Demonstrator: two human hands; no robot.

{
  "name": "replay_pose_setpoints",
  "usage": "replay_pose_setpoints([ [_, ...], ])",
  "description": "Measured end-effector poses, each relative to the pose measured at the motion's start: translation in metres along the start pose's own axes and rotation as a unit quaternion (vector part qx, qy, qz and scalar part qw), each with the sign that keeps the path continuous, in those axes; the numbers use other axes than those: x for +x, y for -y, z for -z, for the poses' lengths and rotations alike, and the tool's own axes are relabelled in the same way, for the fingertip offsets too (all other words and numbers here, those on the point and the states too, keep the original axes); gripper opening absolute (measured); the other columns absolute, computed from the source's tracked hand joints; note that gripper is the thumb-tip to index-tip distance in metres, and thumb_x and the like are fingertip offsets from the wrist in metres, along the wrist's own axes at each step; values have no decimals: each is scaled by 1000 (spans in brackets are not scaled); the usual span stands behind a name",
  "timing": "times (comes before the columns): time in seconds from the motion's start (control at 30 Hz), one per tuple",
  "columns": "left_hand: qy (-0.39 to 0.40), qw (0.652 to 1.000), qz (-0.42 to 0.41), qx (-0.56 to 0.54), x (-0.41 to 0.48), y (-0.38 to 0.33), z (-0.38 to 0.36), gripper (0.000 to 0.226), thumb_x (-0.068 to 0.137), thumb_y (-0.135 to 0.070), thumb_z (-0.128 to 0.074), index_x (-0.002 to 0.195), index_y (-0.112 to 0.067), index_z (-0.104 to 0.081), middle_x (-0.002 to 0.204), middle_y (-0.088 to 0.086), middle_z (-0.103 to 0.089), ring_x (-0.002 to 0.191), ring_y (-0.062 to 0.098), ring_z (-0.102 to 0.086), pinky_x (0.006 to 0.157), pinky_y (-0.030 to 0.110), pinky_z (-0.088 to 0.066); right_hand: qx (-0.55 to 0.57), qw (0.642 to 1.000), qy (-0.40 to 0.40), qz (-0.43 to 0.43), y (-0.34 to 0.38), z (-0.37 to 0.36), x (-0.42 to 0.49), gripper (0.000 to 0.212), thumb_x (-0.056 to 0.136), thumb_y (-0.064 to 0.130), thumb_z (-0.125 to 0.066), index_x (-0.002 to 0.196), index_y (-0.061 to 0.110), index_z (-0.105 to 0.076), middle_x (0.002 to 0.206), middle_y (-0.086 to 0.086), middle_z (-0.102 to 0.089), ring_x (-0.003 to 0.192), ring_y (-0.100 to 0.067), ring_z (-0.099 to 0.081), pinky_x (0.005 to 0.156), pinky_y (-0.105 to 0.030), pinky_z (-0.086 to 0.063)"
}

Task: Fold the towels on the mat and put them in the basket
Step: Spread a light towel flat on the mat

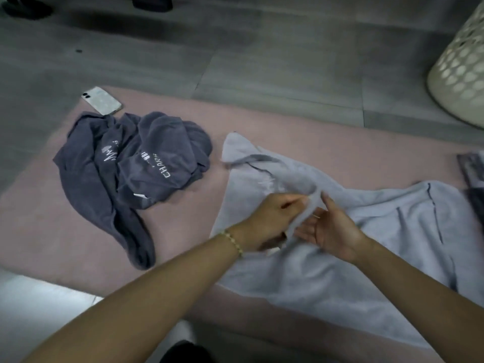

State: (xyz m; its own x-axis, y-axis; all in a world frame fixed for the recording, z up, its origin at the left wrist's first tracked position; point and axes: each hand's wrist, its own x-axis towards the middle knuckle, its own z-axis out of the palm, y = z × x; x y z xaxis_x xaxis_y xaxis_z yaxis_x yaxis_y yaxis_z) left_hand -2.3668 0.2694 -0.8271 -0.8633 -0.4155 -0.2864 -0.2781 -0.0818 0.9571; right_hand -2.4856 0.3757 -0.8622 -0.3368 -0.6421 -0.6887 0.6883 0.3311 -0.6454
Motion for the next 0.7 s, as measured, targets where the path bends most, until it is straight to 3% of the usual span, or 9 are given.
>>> replay_pose_setpoints([
  [0.07,84,996,18,16,9,3,-40,28,100,-20,-42,107,-4,-65,98,4,-64,85,9,-59,82,25,-52,65,998,-9,21,1,32,-14,64,97,53,-26,100,12,-75,106,-14,-70,89,-25,-70,71,-35,-59],
  [0.13,114,991,63,11,21,8,-59,32,101,-22,-40,123,-6,-58,109,3,-59,82,10,-61,71,15,-53,99,994,-32,9,-8,67,-25,65,94,59,-31,102,11,-75,110,-15,-70,95,-26,-70,72,-36,-59],
  [0.17,104,992,67,27,29,13,-63,33,101,-21,-40,127,-6,-53,111,4,-57,83,10,-61,68,12,-51,97,994,-47,-6,-15,83,-29,67,91,63,-33,107,12,-73,113,-14,-69,99,-26,-69,77,-37,-57],
  [0.3,89,966,-17,243,58,35,-70,43,98,-20,-47,139,-9,-40,129,6,-52,111,11,-51,91,14,-36,4,998,-49,-40,-45,129,-37,61,87,60,-47,122,13,-63,120,-9,-66,114,-25,-62,103,-42,-44],
  [0.37,116,929,-42,350,71,44,-77,48,96,-25,-50,141,-13,-38,124,3,-53,104,11,-52,86,14,-34,-66,993,-90,-33,-56,141,-43,53,78,48,-66,114,9,-67,114,-10,-69,105,-24,-66,97,-40,-50],
  [0.43,138,891,-44,430,88,57,-81,52,94,-34,-53,141,-16,-38,132,1,-51,116,16,-52,97,20,-35,-108,985,-136,-11,-67,148,-47,37,78,38,-72,100,9,-72,101,-9,-73,93,-22,-70,79,-28,-57],
  [0.5,142,875,-17,462,100,73,-86,55,91,-42,-54,140,-19,-42,142,4,-46,128,23,-46,107,33,-35,-93,982,-163,14,-74,151,-48,29,82,34,-70,95,9,-74,97,-7,-74,90,-20,-70,73,-24,-56],
  [0.6,69,872,-34,484,106,89,-95,46,86,-41,-63,125,-18,-58,122,10,-54,112,28,-50,97,37,-41,-34,984,-171,40,-77,153,-46,31,85,34,-67,98,6,-73,99,-8,-74,94,-20,-70,83,-30,-55],
  [0.7,-19,871,-116,476,110,96,-95,26,79,-29,-74,98,-11,-69,97,10,-55,93,28,-49,85,39,-44,-9,982,-179,55,-78,157,-42,33,87,35,-64,94,3,-73,92,-6,-74,85,-15,-69,70,-21,-54],
])
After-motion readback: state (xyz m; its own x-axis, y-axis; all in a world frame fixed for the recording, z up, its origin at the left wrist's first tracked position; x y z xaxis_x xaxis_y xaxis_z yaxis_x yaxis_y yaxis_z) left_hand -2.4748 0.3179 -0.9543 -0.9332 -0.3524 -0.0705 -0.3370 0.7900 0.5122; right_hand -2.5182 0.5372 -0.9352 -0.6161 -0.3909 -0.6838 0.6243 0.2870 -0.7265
